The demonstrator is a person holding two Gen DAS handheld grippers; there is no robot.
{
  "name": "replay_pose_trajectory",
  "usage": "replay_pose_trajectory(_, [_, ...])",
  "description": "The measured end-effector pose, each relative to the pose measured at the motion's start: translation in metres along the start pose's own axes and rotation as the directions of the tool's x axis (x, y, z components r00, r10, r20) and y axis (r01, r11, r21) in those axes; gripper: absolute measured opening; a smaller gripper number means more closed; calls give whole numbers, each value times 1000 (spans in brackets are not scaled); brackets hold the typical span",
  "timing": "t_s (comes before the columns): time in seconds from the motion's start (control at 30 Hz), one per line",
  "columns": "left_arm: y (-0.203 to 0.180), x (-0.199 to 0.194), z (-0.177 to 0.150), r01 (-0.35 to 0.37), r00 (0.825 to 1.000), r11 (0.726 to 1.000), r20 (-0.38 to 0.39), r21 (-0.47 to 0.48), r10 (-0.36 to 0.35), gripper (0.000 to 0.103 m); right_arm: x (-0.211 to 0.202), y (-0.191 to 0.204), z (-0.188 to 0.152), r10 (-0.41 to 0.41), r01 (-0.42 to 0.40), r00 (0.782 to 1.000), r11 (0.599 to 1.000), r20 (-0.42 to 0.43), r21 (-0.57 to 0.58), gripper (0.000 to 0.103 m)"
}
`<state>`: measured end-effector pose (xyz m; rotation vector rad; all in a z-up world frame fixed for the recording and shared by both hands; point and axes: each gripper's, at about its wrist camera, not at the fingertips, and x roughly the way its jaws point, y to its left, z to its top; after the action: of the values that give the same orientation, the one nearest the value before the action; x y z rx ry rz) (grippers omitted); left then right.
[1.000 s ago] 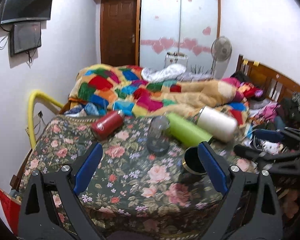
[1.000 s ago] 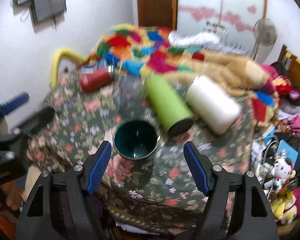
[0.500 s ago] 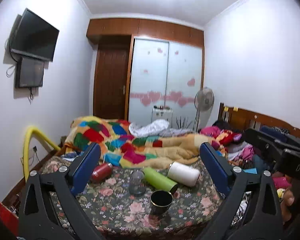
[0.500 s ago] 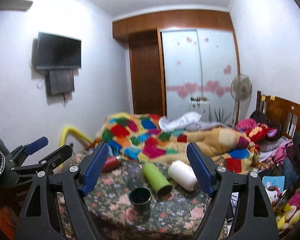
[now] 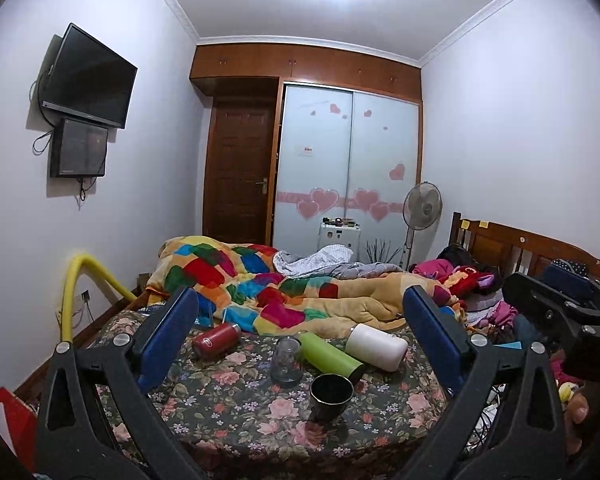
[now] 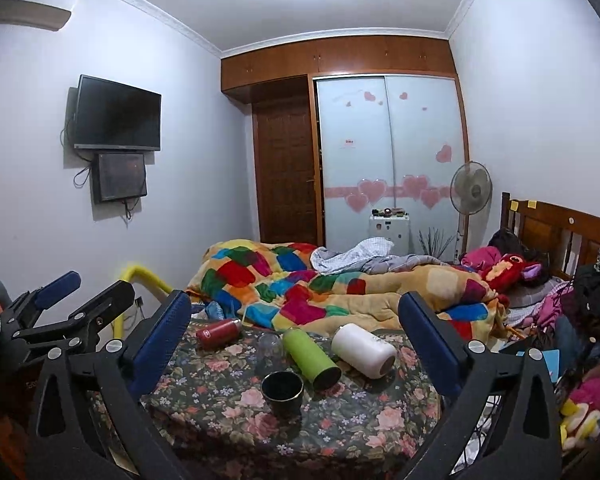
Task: Flip cup upright
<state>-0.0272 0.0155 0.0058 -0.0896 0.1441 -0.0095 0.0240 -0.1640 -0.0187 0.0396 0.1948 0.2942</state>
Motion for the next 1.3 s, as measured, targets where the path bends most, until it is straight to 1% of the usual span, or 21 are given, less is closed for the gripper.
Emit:
replay_pose_trajectory(0.17, [0, -1, -1, -2, 1000, 1000, -2, 2, 2, 103, -9, -3, -3, -2, 2, 1000, 1000, -5, -3, 103])
replay_pose_trajectory(0.67, [0, 1, -4, -7, 1000, 1000, -10, 9, 7, 103, -9, 1, -5, 6, -6, 999, 1000, -33, -13, 103])
replay_pose_trajectory(1.3, [0, 0, -5, -7, 1000, 1000, -11, 10, 7, 103, -9, 2, -4, 8, -9, 999, 1000, -34, -9, 103])
